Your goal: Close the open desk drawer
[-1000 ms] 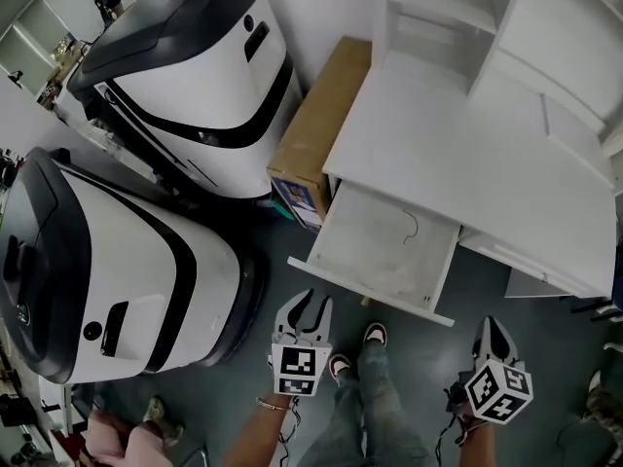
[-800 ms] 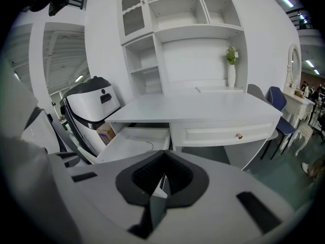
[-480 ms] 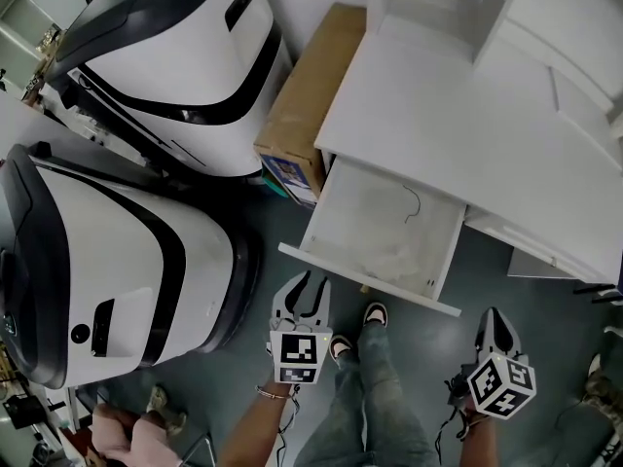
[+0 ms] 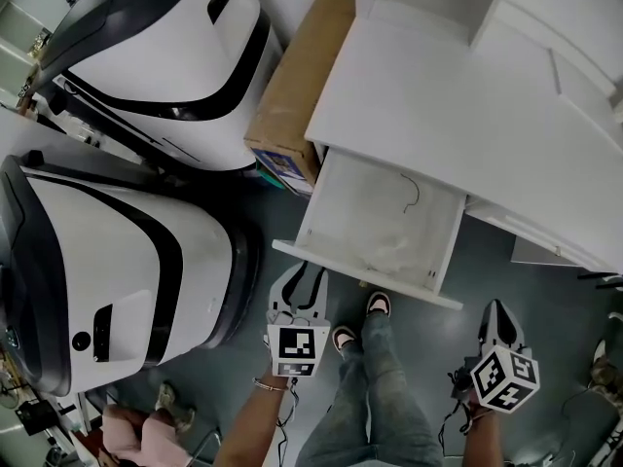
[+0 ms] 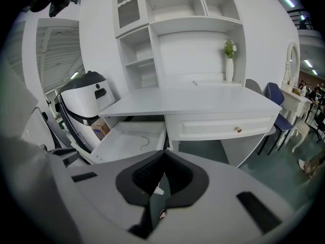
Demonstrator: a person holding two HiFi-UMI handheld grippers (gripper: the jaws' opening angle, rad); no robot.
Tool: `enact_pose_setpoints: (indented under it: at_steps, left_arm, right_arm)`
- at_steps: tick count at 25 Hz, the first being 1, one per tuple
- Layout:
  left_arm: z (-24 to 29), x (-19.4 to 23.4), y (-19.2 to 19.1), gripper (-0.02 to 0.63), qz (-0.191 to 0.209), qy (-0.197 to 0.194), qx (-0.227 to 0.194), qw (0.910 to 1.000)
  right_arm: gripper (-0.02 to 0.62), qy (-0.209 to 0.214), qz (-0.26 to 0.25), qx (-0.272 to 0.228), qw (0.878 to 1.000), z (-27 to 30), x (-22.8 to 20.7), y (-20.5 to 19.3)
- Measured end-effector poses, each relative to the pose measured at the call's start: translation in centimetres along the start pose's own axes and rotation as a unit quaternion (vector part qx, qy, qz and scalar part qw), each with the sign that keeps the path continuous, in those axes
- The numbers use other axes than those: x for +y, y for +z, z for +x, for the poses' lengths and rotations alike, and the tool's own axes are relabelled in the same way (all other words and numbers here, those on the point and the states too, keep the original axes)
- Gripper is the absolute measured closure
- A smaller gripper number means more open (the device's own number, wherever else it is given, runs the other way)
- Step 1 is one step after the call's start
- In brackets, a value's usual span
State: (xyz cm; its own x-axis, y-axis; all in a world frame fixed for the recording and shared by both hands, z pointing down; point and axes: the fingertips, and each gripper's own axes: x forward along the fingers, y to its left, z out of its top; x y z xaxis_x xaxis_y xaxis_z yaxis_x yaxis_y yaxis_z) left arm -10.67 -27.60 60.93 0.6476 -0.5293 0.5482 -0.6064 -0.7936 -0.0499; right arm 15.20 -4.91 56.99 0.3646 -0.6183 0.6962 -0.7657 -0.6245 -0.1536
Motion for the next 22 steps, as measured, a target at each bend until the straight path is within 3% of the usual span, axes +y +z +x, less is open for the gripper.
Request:
enact_pose_setpoints:
  at_steps: [22]
  left_arm:
    - [2.6, 0.4, 1.6, 0.474, 0.004, 0.0, 0.01, 0.9999]
  right_arm:
    - [0.589, -0.007, 0.015, 0.0, 1.0, 1.5, -1.1, 1.7]
